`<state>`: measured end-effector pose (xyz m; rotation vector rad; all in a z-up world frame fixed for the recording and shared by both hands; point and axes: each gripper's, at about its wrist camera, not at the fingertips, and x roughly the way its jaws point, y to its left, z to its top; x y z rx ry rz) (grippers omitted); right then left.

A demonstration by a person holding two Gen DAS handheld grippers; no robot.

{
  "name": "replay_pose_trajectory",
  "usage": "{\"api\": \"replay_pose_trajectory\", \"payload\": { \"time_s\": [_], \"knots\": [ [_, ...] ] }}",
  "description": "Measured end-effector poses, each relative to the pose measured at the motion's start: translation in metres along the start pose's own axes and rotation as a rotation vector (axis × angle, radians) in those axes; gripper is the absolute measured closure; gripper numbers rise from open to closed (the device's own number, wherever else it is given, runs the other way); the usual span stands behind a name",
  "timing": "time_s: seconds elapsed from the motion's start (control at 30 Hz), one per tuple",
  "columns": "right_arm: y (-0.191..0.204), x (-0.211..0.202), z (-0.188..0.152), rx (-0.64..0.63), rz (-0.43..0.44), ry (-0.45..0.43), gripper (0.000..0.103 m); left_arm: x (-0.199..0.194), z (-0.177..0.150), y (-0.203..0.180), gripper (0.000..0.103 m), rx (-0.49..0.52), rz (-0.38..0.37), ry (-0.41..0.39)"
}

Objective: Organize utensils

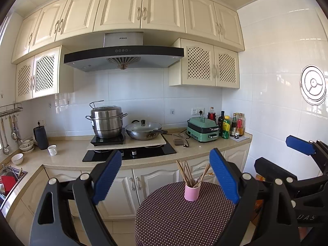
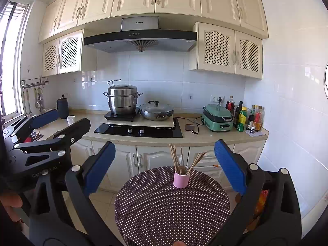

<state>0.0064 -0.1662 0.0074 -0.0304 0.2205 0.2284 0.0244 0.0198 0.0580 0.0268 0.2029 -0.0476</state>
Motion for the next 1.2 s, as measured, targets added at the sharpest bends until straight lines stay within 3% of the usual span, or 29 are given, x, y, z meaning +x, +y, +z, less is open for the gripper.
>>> {"api": "replay_pose_trajectory", "payload": {
  "time_s": [0.67,1.2],
  "knots": [
    [0.001,0.001,-0.010,0.002,-0.006,0.010,0.008,0.004,-0.002,0.002,0.017,0.000,-0.001,0.014],
    [0.002,0.015,-0.015,0.012,0.003,0.051,0.008,0.023,-0.008,0.009,0.017,-0.015,-0.002,0.069]
  ]
}}
